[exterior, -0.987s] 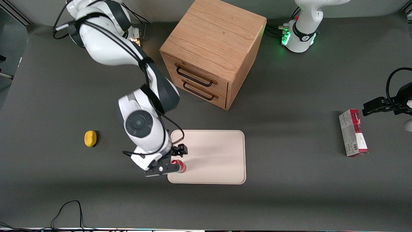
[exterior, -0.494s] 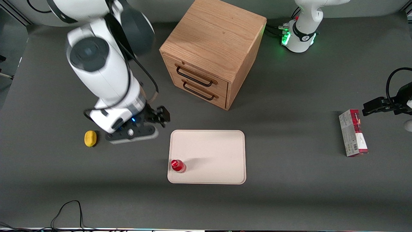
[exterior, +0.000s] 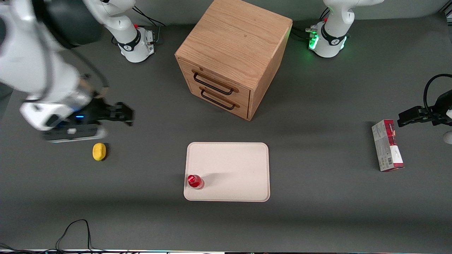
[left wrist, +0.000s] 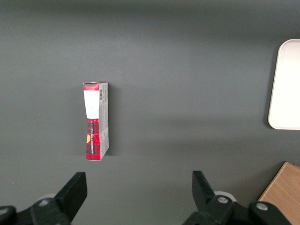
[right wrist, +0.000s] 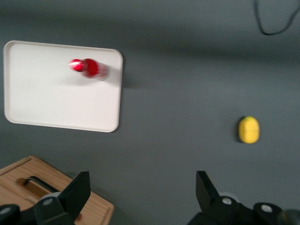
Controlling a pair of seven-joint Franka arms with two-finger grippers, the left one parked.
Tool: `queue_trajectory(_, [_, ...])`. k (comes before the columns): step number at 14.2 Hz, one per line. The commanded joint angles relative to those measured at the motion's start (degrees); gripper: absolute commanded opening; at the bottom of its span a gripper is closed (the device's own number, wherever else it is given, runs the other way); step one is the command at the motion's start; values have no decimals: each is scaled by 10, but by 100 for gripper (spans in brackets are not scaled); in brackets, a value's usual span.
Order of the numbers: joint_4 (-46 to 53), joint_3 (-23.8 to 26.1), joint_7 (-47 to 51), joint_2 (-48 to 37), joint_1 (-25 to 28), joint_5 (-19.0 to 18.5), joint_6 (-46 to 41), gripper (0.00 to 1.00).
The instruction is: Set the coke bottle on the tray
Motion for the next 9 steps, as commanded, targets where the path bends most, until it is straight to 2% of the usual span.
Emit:
queue_trajectory(1, [-138,2,-48,-98,-47,16,42,100])
queue_trajectory(5, [-204,-35,-105,-149,-81,23,50,100])
queue_trajectory(9, [-217,-32,-107,-160,-113,23,45,100])
